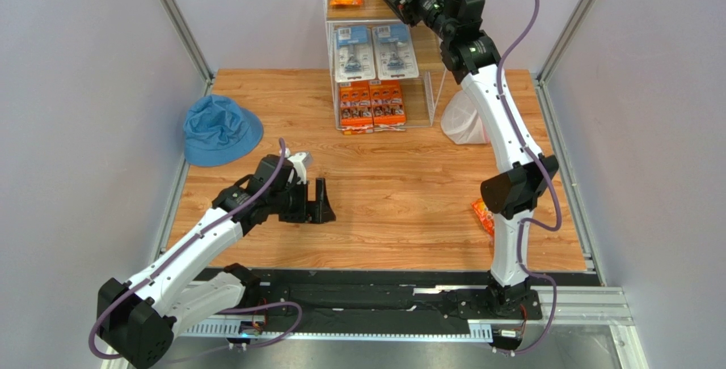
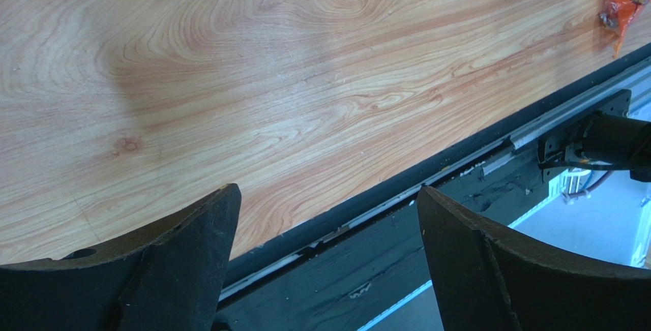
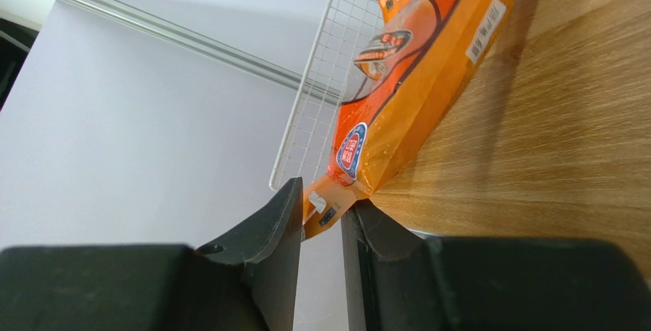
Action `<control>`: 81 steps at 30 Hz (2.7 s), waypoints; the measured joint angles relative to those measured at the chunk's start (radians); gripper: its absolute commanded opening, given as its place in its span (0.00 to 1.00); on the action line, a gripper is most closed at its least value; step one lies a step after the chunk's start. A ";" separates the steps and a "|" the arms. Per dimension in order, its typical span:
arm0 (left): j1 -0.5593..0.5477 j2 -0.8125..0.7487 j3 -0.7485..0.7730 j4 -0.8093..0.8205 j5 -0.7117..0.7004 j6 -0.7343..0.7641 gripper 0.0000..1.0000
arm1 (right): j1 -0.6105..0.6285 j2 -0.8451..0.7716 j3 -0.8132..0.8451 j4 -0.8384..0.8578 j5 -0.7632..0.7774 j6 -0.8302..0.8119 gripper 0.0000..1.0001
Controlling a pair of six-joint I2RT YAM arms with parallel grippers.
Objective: Place and organize the shaving razors onto the shelf
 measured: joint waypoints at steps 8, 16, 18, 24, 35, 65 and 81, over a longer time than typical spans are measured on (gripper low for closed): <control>0.000 0.000 0.000 0.001 0.000 0.000 0.94 | 0.000 0.086 -0.006 0.016 -0.040 0.058 0.26; 0.000 0.003 0.000 0.001 0.000 0.000 0.93 | 0.000 0.087 -0.006 0.022 -0.049 0.069 0.34; 0.000 0.003 0.000 0.001 0.000 0.000 0.93 | 0.000 0.087 -0.008 0.027 -0.055 0.071 0.44; 0.000 0.003 0.000 0.001 0.000 0.000 0.93 | 0.000 0.031 -0.072 0.094 -0.075 0.076 0.79; 0.000 0.003 0.000 0.002 0.000 0.000 0.93 | -0.005 -0.079 -0.216 0.092 -0.063 0.040 0.79; 0.000 0.008 0.000 0.052 0.076 -0.019 0.94 | -0.015 -1.355 -1.346 -0.495 0.320 -0.425 0.97; 0.000 0.040 0.000 0.085 0.101 -0.032 0.94 | -0.015 -0.943 -1.389 -0.777 0.565 -0.570 0.99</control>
